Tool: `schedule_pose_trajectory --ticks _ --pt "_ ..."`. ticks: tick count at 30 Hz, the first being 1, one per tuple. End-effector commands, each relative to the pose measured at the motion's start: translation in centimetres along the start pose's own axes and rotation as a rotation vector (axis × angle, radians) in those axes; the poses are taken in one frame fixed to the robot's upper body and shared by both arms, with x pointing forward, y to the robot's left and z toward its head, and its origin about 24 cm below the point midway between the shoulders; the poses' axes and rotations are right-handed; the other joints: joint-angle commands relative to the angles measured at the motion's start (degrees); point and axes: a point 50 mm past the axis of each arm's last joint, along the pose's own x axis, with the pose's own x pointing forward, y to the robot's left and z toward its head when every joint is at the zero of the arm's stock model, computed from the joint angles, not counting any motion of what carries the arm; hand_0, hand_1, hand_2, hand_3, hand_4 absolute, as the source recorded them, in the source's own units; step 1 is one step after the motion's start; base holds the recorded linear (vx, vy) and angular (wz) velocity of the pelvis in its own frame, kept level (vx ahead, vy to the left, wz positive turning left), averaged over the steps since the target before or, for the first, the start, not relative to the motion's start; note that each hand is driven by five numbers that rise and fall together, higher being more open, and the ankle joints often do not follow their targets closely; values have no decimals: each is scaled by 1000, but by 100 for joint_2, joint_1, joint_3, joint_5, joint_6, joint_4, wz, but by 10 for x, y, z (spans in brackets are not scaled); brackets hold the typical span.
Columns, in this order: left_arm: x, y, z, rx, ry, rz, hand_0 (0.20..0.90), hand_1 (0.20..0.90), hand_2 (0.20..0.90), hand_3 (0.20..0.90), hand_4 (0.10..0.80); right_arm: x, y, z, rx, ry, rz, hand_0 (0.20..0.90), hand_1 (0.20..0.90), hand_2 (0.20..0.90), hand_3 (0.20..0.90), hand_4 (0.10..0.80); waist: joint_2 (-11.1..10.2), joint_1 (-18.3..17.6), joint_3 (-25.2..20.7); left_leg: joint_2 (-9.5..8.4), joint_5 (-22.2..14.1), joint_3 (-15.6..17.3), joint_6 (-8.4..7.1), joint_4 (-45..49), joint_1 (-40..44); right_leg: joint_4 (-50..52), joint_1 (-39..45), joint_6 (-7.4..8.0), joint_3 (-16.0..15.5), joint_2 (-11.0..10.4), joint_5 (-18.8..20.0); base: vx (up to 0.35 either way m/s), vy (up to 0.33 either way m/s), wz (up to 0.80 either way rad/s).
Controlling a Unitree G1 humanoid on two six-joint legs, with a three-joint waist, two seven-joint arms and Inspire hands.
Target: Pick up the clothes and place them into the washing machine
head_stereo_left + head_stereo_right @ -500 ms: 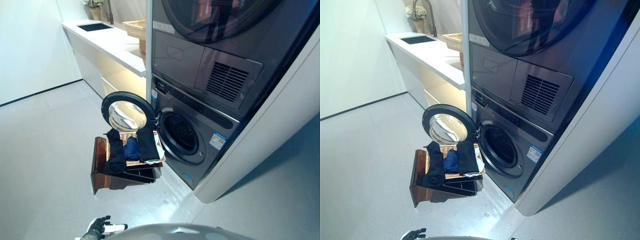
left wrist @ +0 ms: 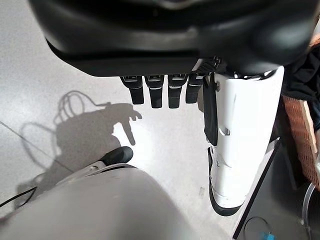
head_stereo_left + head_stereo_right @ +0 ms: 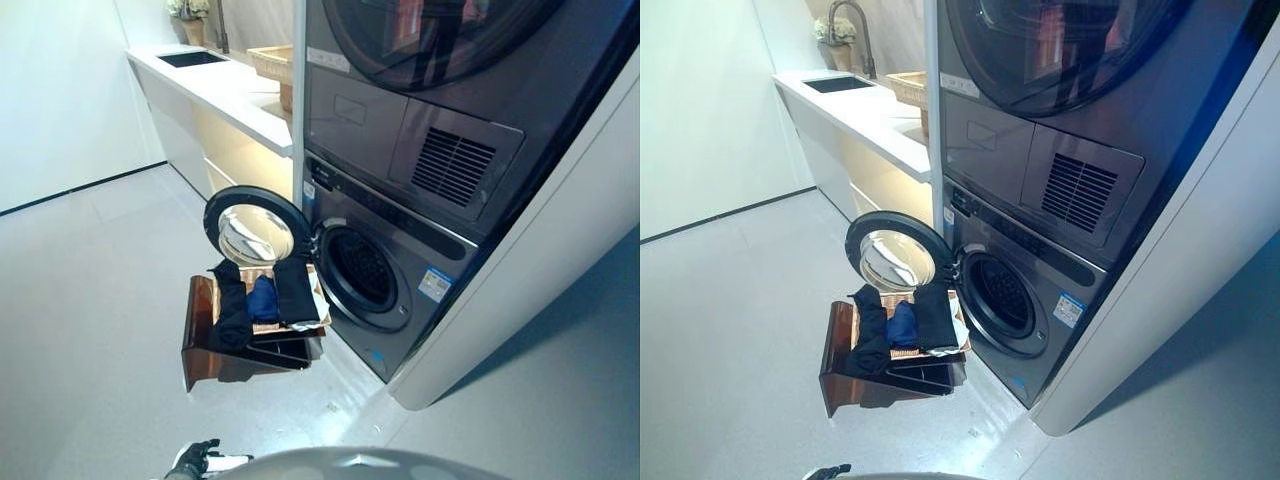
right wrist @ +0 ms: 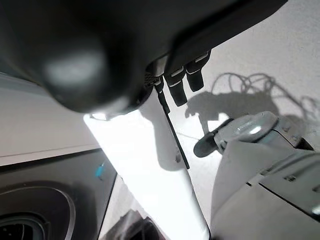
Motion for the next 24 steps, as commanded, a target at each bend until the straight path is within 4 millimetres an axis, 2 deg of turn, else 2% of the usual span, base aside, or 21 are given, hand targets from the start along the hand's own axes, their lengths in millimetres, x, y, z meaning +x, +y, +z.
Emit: schedule_pose_trajectory --ticks 1,4,7,11,18,20,22,24 --pt "1 -10 4 19 19 -42 900 900 900 900 800 1 -16 23 -80 -9 -16 900 900 900 900 800 135 -36 164 -153 -418 -405 -171 -8 202 12 439 -47 -333 199 -463 0 0 0" --pt "0 -13 2 13 26 -53 900 900 900 900 800 1 -17 22 -51 -13 -16 900 900 900 900 800 154 -35 233 -144 -390 -433 -178 -8 168 37 393 -55 -354 212 -475 0 0 0" --pt "1 -18 9 -13 -5 -79 900 900 900 900 800 1 -16 27 -43 -29 -16 900 900 900 900 800 198 -48 356 -131 -349 -439 -183 -8 92 125 276 -68 -371 221 -496 -62 -34 2" --pt "2 -21 22 -7 -49 -84 900 900 900 900 800 2 -11 45 -51 -96 -8 900 900 900 900 800 258 -84 556 -71 -256 -437 -216 -8 -67 410 -22 -130 -372 313 -574 -76 -70 6" --pt "3 -20 32 -4 -67 -74 900 900 900 900 800 2 -12 51 -18 -112 -13 900 900 900 900 800 327 -157 567 100 -112 -430 -368 -8 -98 437 -80 -259 -345 473 -695 13 -146 4" --pt "4 -20 40 -12 -90 -70 900 900 900 900 800 2 -15 55 -14 -119 -25 900 900 900 900 800 284 -162 643 171 -183 -409 -426 470 -284 493 -76 -322 -305 484 -737 8 -193 0" --pt "4 -18 48 -24 -114 -63 900 900 900 900 800 1 -18 59 -12 -128 -34 900 900 900 900 800 164 -139 783 175 -269 -410 -496 1326 -659 558 -42 -384 -281 458 -762 -30 -206 -2" --pt "5 -16 57 -40 -136 -52 900 900 900 900 800 1 -22 62 -7 -135 -50 900 900 900 900 800 58 -77 989 158 -41 -508 -514 2407 -1273 613 17 -474 -309 412 -740 -41 -171 7"
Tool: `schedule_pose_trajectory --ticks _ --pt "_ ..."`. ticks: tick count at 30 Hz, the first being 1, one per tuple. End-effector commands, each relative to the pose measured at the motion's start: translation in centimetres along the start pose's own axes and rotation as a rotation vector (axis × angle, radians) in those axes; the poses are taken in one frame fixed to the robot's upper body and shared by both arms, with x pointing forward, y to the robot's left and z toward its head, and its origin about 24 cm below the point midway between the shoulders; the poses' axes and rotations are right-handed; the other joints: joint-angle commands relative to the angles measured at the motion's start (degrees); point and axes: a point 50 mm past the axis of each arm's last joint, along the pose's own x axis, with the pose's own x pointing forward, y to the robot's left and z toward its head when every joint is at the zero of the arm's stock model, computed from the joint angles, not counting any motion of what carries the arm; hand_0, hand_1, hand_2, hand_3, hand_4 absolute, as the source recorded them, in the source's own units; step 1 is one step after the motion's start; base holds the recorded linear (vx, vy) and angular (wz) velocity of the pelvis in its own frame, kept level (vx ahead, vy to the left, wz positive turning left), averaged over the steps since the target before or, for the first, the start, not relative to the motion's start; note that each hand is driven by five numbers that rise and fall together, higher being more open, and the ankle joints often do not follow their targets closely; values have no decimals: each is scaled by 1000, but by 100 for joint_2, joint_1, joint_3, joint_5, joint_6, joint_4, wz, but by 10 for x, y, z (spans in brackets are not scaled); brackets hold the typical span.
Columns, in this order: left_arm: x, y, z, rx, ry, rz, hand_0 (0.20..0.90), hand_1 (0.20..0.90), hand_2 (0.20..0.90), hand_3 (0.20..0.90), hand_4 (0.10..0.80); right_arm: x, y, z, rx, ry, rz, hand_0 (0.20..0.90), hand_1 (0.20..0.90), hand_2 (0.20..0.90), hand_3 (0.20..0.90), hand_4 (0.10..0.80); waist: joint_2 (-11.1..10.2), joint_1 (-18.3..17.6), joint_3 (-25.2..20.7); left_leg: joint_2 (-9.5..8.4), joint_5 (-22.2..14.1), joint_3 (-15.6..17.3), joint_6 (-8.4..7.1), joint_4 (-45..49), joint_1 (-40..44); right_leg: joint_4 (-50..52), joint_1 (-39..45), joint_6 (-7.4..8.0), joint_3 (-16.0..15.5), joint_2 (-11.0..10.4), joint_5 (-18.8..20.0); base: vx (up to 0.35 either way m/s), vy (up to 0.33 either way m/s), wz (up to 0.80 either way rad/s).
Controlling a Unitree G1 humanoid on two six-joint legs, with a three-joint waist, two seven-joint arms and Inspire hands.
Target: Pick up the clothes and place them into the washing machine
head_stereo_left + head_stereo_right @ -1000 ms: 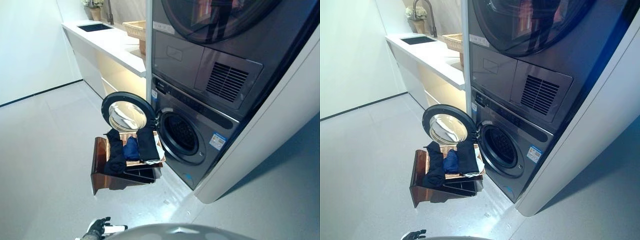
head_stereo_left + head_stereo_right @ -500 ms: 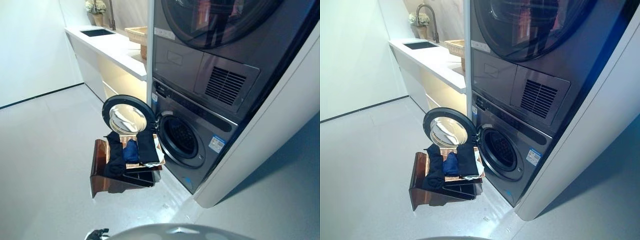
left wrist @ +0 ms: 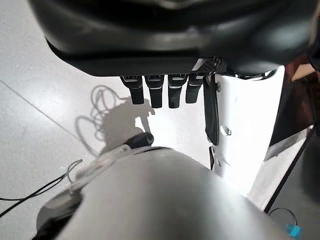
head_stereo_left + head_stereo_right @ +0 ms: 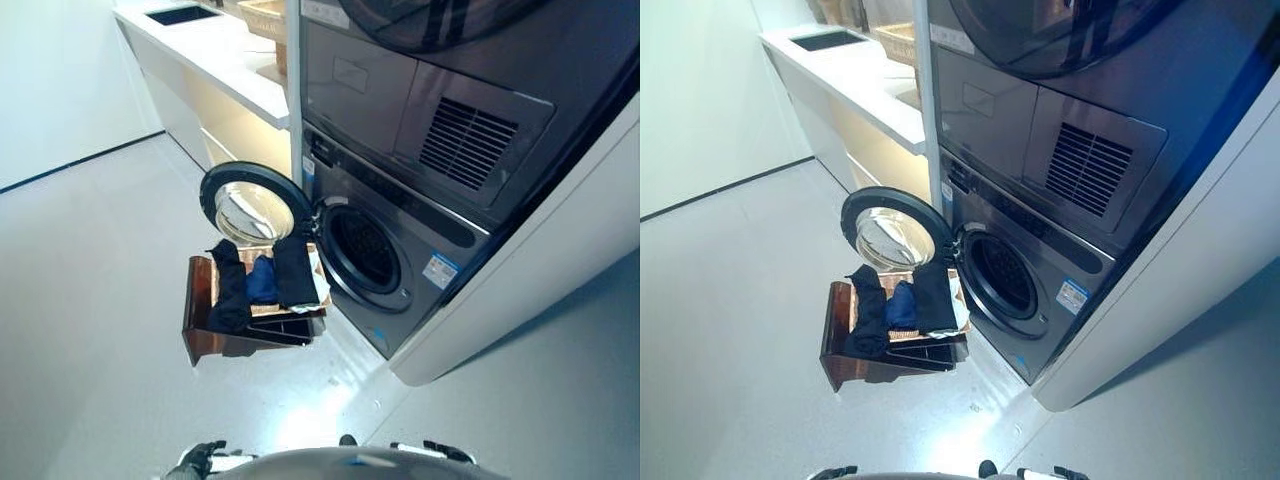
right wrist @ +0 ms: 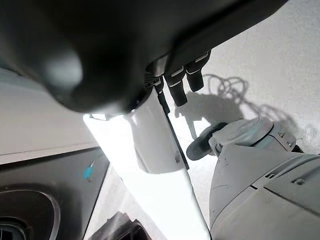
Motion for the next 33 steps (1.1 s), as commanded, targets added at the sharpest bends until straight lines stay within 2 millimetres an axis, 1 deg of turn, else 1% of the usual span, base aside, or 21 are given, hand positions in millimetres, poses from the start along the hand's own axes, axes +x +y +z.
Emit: schedule_pose_trajectory --ticks 1,2,3,4,6,7,8,10,13,17,19,20,21,23,24,25,26,27,29,31,33 --pt "4 -18 37 -24 -100 -25 900 900 900 900 800 0 -22 25 3 -49 -66 900 900 900 900 800 -109 -49 381 -197 251 -291 45 1490 -777 279 332 -147 -155 169 -464 -38 -99 9" --pt "4 -18 40 -38 -109 -22 900 900 900 900 800 0 -25 28 -1 -55 -76 900 900 900 900 800 -127 -33 433 -297 268 -367 81 1553 -1074 287 310 -148 -192 139 -476 24 -37 7" --pt "4 -19 37 -55 -98 -19 900 900 900 900 800 0 -29 31 -4 -57 -93 900 900 900 900 800 -120 -6 429 -441 249 -366 144 1118 -1474 250 315 -129 -179 125 -499 36 -5 6" --pt "4 -19 37 -55 -98 -19 900 900 900 900 800 0 -29 31 -4 -57 -93 900 900 900 900 800 -124 -7 434 -446 249 -364 146 1112 -1463 247 324 -127 -179 120 -502 113 27 18" --pt "3 -20 26 -76 -64 -14 900 900 900 900 800 0 -33 35 6 -69 -111 900 900 900 900 800 -17 137 410 -532 820 -447 157 20 -1812 146 454 -84 -53 313 -548 195 64 8" --pt "3 -20 26 -76 -64 -14 900 900 900 900 800 0 -33 35 6 -69 -111 900 900 900 900 800 -29 141 421 -541 830 -439 160 -8 -1780 140 475 -81 -48 301 -552 325 131 -8" --pt "2 -21 18 -86 -45 -12 900 900 900 900 800 0 -31 35 10 -73 -109 900 900 900 900 800 -9 217 349 -552 953 -464 170 -612 -1921 20 680 -60 72 375 -686 197 84 -9" --pt "2 -22 15 -89 -36 -14 900 900 900 900 800 0 -29 34 15 -71 -105 900 900 900 900 800 -24 252 323 -541 1020 -482 164 -721 -1927 -14 764 -55 124 380 -735 230 108 -11" --pt "1 -21 9 -100 -21 -5 900 900 900 900 800 1 -22 27 21 -46 -86 900 900 900 900 800 -105 328 165 -429 1107 -290 225 -628 -1826 -28 1039 -33 240 317 -1011 347 203 -49" --pt "1 -2 6 -121 -9 43 900 900 900 900 800 1 -10 21 36 -29 -57 900 900 900 900 800 -387 403 -78 -453 726 -29 399 -55 -1817 470 1032 214 240 -34 -1070 355 210 -53" --pt "1 6 9 -105 -16 62 900 900 900 900 800 2 -4 26 26 -48 -39 900 900 900 900 800 -468 443 -160 -444 572 96 464 31 -1735 752 951 335 245 -107 -877 244 132 -54" --pt "1 6 9 -105 -16 62 900 900 900 900 800 2 -4 26 26 -48 -39 900 900 900 900 800 -467 443 -162 -443 572 96 464 31 -1737 753 949 335 246 -106 -876 388 242 -49" --pt "1 13 15 -75 -34 76 900 900 900 900 800 2 0 35 34 -85 -26 900 900 900 900 800 -504 425 -206 -550 400 142 573 -13 -1505 1213 860 481 312 -168 -431 265 206 -30" --pt "2 17 24 -39 -65 84 900 900 900 900 800 2 1 42 25 -108 -20 900 900 900 900 800 -451 346 -157 -637 304 177 675 -107 -1261 1989 564 634 311 -171 190 258 256 -9" --pt "2 21 31 -23 -82 92 900 900 900 900 800 2 0 43 19 -114 -22 900 900 900 900 800 -385 299 -85 -641 287 142 705 -185 -1136 2415 336 672 294 -127 390 232 275 16" --pt "2 24 40 -6 -106 100 900 900 900 900 800 2 1 42 20 -109 -19 900 900 900 900 800 -222 169 0 -619 318 57 730 -357 -921 2892 -19 676 314 70 436 160 185 9" --pt "2 25 40 -6 -106 100 900 900 900 900 800 2 1 42 20 -109 -19 900 900 900 900 800 -227 165 7 -626 320 54 731 -363 -911 2902 -15 676 311 64 426 303 224 10" --pt "2 28 46 8 -125 107 900 900 900 900 800 2 0 35 30 -90 -25 900 900 900 900 800 -28 60 79 -568 361 -100 699 -706 -563 2508 -394 478 186 122 -317 184 99 22" --pt "2 28 48 11 -131 108 900 900 900 900 800 2 0 32 36 -83 -26 900 900 900 900 800 33 23 80 -536 367 -164 665 -768 -453 2134 -365 451 68 57 -504 210 61 38" --pt "2 27 51 10 -140 114 900 900 900 900 800 2 2 31 29 -80 -29 900 900 900 900 800 58 34 104 -473 284 -87 571 -865 -234 1067 -621 478 -307 -177 -388 200 -31 25" --pt "3 24 51 -4 -137 114 900 900 900 900 800 2 5 31 21 -81 -25 900 900 900 900 800 3 -36 187 -480 137 -102 534 -743 -117 731 -712 578 -352 -293 -52 169 -68 -3"
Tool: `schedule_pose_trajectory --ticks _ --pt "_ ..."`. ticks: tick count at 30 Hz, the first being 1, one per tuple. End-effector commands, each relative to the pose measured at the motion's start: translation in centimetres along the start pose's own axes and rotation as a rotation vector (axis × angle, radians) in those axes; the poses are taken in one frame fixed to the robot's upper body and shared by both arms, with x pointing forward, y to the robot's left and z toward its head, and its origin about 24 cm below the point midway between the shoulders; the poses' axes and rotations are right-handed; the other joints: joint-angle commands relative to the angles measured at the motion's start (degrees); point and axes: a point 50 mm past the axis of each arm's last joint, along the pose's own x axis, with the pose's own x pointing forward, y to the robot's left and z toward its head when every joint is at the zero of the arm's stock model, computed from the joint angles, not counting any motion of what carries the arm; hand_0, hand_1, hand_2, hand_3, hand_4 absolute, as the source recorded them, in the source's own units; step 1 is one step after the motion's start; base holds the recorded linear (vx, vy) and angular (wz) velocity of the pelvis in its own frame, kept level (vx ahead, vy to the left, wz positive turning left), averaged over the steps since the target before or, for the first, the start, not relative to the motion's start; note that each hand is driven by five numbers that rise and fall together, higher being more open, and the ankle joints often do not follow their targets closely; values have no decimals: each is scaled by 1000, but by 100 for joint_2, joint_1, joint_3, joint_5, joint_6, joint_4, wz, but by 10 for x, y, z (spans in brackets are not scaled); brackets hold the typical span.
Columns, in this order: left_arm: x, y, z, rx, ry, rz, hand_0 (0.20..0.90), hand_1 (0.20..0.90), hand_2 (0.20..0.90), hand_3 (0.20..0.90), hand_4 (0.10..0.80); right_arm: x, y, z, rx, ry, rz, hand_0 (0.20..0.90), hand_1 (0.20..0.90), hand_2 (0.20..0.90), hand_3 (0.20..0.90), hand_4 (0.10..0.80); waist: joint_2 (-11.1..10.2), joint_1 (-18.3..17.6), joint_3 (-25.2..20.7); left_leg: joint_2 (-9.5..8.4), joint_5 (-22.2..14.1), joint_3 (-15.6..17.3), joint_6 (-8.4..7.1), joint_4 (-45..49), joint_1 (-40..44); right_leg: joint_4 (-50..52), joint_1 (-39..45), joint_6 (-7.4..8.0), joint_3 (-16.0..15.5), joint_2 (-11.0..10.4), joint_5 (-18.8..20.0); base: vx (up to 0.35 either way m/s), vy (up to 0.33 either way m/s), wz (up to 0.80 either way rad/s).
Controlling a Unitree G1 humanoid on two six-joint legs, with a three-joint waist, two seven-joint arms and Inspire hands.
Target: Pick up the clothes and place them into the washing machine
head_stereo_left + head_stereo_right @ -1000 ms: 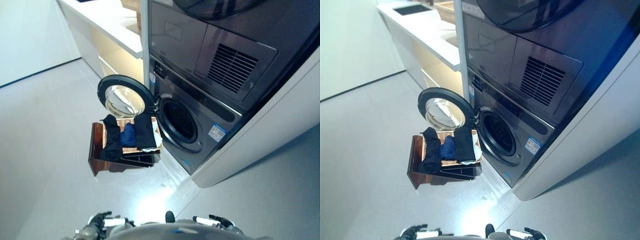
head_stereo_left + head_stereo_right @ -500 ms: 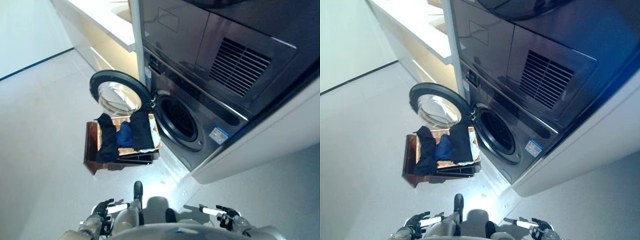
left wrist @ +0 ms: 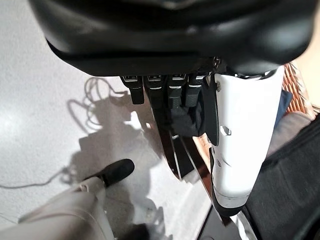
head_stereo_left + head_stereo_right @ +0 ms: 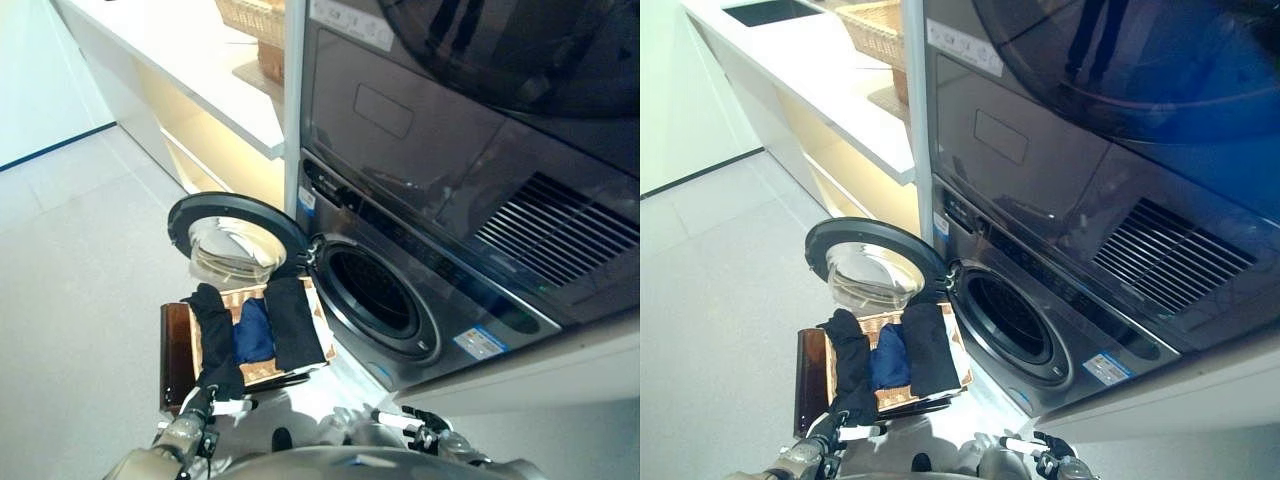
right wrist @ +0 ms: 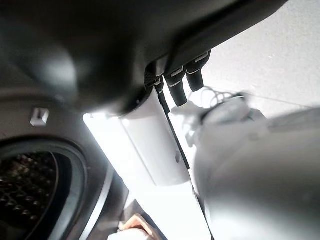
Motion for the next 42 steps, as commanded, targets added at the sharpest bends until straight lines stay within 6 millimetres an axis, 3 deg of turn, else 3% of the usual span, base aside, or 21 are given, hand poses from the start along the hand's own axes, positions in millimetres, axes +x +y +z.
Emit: schedule_pose_trajectory --ticks 1,3,8,20,21,22,23,24,25,27,30,32,34,38,40,42 --pt "-1 6 -5 -4 -3 37 900 900 900 900 800 -1 -17 -5 13 18 -72 900 900 900 900 800 -203 -35 70 60 -416 -64 -704 552 -200 -768 680 -95 -184 70 989 169 -68 -7" --pt "-2 -2 -12 -3 21 13 900 900 900 900 800 -1 -19 -2 -25 14 -78 900 900 900 900 800 -296 32 -34 60 -501 20 -700 569 -40 -1051 970 -150 -163 80 1033 184 -88 14" --pt "-6 -17 -27 -16 62 -27 900 900 900 900 800 -1 -28 3 -31 -8 -98 900 900 900 900 800 -256 89 -341 69 -422 -19 -739 187 202 -1424 1390 -171 -317 98 988 150 -48 13" --pt "-3 -10 -16 17 20 -7 900 900 900 900 800 0 -27 28 -71 -87 -89 900 900 900 900 800 -336 164 -419 227 -321 -258 -933 12 332 -1400 1596 -380 -376 325 660 25 -66 6" --pt "0 -13 9 57 -54 -12 900 900 900 900 800 1 -26 40 -96 -118 -96 900 900 900 900 800 -480 112 -220 376 -278 -122 -1088 458 -112 -1246 1447 -414 -555 245 671 -141 -26 38" --pt "0 -13 9 57 -54 -12 900 900 900 900 800 1 -26 40 -96 -118 -96 900 900 900 900 800 -480 106 -224 375 -282 -128 -1088 469 -125 -1243 1440 -414 -560 244 669 -188 -2 63" --pt "1 -16 16 67 -80 -12 900 900 900 900 800 1 -25 47 -111 -137 -99 900 900 900 900 800 -550 116 -194 552 -204 -111 -1168 497 -277 -1216 1370 -357 -605 156 710 -72 104 95" --pt "2 -21 25 83 -106 -18 900 900 900 900 800 1 -21 55 -135 -163 -92 900 900 900 900 800 -585 91 -206 886 -77 -202 -1271 449 -422 -1222 1283 -238 -609 -21 790 -71 104 80" --pt "2 -21 25 83 -106 -18 900 900 900 900 800 1 -21 55 -135 -163 -92 900 900 900 900 800 -584 90 -203 887 -77 -204 -1272 448 -419 -1222 1286 -239 -610 -19 789 -37 153 73" --pt "2 -29 44 140 -171 -34 900 900 900 900 800 1 -20 70 -125 -216 -102 900 900 900 900 800 -431 44 -96 1288 305 -216 -1398 268 -777 -1055 1087 -73 -590 -217 770 -75 263 19" --pt "2 -29 54 218 -213 -47 900 900 900 900 800 0 -15 86 -153 -268 -92 900 900 900 900 800 -303 65 -3 1271 143 -125 -1385 441 -817 -825 954 -15 -567 -335 708 -34 283 6" --pt "2 -21 55 262 -216 -21 900 900 900 900 800 -2 -9 105 -189 -322 -95 900 900 900 900 800 -258 122 98 1042 27 -118 -1343 680 -1016 -944 873 89 -511 -574 950 -45 322 -14" --pt "3 -3 60 234 -225 44 900 900 900 900 800 -6 4 129 -198 -399 -86 900 900 900 900 800 -235 213 153 956 6 43 -1313 658 -1050 -1187 777 129 -372 -703 1210 -89 213 -17" --pt "3 20 58 171 -193 129 900 900 900 900 800 -15 21 162 -257 -507 -78 900 900 900 900 800 -288 302 269 933 20 118 -1286 709 -1286 -1347 568 119 -328 -775 1272 -101 83 -40" --pt "3 22 52 139 -181 144 900 900 900 900 800 -22 27 180 -271 -588 -78 900 900 900 900 800 -297 295 306 934 25 75 -1270 760 -1340 -1320 533 110 -333 -759 1253 -29 32 11" --pt "2 18 54 86 -202 165 900 900 900 900 800 -38 35 213 -253 -721 -84 900 900 900 900 800 -309 283 517 935 23 15 -1266 894 -1497 -1225 418 127 -371 -768 1229 -100 29 3"
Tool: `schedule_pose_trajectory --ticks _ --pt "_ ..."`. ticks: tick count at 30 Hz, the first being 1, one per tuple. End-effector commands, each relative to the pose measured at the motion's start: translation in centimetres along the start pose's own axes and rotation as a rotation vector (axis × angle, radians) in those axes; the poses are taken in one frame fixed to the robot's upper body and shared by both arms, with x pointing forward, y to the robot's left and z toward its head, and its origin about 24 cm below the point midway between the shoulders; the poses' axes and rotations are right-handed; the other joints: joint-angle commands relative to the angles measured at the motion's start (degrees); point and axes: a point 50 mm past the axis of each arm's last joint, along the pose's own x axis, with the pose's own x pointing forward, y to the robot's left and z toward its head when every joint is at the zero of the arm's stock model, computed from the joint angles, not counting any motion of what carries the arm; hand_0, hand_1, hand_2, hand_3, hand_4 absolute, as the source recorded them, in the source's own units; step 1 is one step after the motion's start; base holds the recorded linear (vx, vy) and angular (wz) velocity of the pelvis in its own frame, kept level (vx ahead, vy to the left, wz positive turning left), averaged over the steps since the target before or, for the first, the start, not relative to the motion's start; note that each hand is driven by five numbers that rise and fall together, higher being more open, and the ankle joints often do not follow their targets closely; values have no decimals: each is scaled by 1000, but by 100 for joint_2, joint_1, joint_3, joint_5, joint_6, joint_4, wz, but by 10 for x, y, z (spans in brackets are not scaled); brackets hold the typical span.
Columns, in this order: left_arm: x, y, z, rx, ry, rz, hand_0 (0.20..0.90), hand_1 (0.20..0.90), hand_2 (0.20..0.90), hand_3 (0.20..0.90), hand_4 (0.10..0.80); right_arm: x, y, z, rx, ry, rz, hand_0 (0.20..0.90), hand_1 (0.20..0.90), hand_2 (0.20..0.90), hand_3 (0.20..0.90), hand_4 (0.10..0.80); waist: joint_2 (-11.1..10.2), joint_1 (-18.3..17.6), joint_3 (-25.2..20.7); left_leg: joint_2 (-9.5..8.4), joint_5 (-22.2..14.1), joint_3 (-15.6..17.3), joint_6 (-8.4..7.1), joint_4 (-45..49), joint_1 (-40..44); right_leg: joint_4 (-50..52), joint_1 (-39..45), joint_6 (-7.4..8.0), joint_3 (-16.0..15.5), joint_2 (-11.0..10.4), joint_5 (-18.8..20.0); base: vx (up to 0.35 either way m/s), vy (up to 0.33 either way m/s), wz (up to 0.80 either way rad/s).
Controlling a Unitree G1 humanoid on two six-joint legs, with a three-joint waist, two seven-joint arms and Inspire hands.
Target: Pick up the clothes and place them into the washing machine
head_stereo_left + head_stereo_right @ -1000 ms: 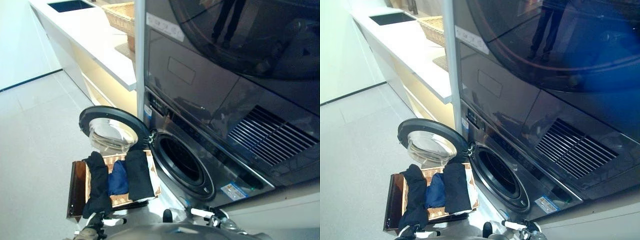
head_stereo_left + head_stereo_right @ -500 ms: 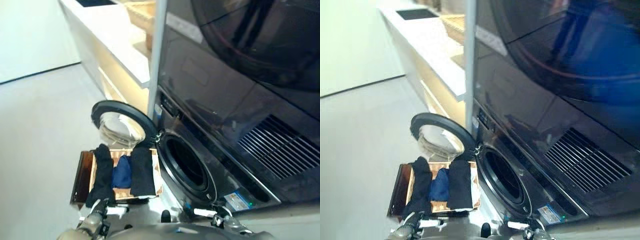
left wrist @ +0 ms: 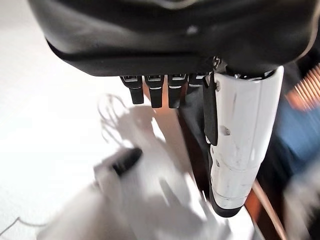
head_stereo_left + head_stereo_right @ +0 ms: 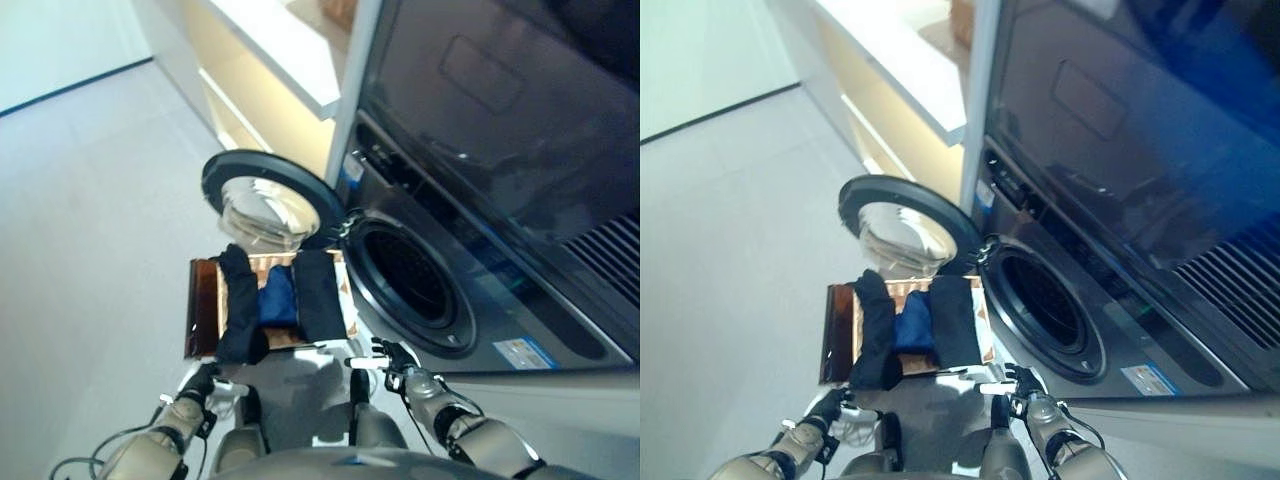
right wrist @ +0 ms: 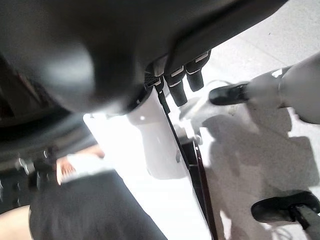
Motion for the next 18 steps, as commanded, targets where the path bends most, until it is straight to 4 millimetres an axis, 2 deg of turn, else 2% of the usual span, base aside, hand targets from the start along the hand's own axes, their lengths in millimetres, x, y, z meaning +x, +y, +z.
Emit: schedule_pose_trajectory --ticks 1,2,4,5,7,8,9,15,18 --pt "3 -7 29 -80 -89 25 900 900 900 900 800 6 -35 91 -30 -310 -148 900 900 900 900 800 78 -70 325 237 -152 -456 -182 558 -450 236 377 -71 52 -105 -522 -76 12 -10" --pt "3 -7 29 -80 -89 25 900 900 900 900 800 6 -35 91 -30 -310 -148 900 900 900 900 800 78 -70 325 237 -152 -456 -182 558 -451 236 377 -71 52 -105 -522 -73 9 -7" --pt "1 -21 35 -98 -115 18 900 900 900 900 800 3 -46 128 -4 -406 -200 900 900 900 900 800 83 -24 568 228 -141 -514 -180 749 -723 349 216 -74 -13 -131 -514 -110 1 12" --pt "1 -24 41 -93 -140 13 900 900 900 900 800 1 -49 138 -1 -439 -218 900 900 900 900 800 91 -8 630 228 -137 -543 -179 789 -778 385 168 -76 -17 -127 -512 -45 -12 23" --pt "0 -26 45 -85 -160 8 900 900 900 900 800 -1 -54 144 11 -456 -237 900 900 900 900 800 111 8 690 228 -126 -565 -182 818 -831 417 131 -79 -24 -124 -511 -28 -6 22" --pt "0 -28 50 -76 -184 6 900 900 900 900 800 -4 -64 160 38 -491 -274 900 900 900 900 800 164 64 774 225 -80 -595 -192 799 -910 434 70 -83 -51 -130 -507 -27 -3 22" --pt "0 -28 50 -76 -185 6 900 900 900 900 800 -4 -64 160 38 -491 -274 900 900 900 900 800 165 64 774 225 -79 -595 -192 799 -911 434 69 -83 -52 -130 -507 -26 -5 18" --pt "0 -25 57 -80 -226 21 900 900 900 900 800 -16 -86 196 69 -602 -358 900 900 900 900 800 301 120 966 250 38 -609 -227 707 -997 531 -107 -84 -54 -120 -534 -4 -10 3" --pt "-2 -30 59 -75 -240 10 900 900 900 900 800 -20 -96 205 70 -625 -387 900 900 900 900 800 381 109 1036 234 78 -619 -236 672 -1046 603 -206 -86 -53 -128 -558 -10 5 2"
